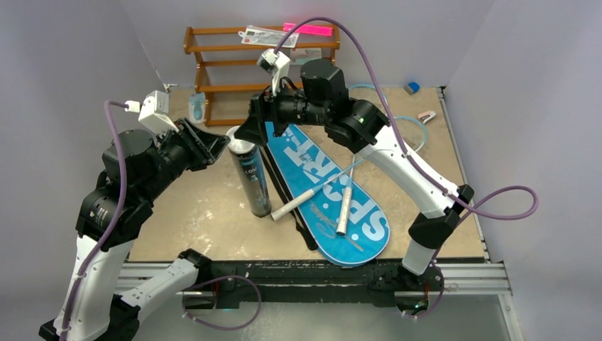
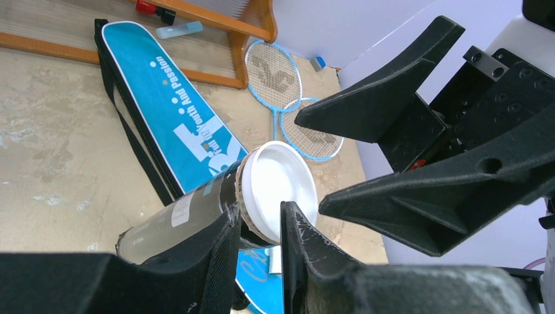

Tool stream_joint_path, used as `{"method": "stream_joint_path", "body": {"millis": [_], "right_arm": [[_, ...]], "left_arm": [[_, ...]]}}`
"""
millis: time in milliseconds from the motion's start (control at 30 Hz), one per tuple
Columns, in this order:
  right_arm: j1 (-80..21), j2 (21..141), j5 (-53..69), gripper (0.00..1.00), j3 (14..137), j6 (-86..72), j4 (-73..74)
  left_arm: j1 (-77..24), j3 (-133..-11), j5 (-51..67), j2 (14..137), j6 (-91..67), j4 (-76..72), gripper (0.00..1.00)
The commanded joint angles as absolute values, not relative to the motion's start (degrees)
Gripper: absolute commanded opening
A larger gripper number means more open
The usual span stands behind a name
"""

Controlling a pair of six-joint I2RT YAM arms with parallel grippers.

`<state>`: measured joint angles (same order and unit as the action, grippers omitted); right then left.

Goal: Pack up the badminton gear
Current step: Close the lid on the shuttle tube.

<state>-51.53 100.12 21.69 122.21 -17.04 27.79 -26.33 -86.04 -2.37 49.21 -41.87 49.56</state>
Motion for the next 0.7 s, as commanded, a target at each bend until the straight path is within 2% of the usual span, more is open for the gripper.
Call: {"method": "stream_joint_path", "body": {"millis": [0,667], "right_arm": [[-50.13,101.26,20.77,0.78,123.93,-18.67,28.56],[-50.01,104.11,25.19,0.71,125.07,-17.8,31.25]], "left_arm": [[-26.49,-87.98,-3.42,50.0,-40.0,50.08,0.27],[-26.54,-86.64,-4.31,51.07,-39.2,49.72,0.24]]}}
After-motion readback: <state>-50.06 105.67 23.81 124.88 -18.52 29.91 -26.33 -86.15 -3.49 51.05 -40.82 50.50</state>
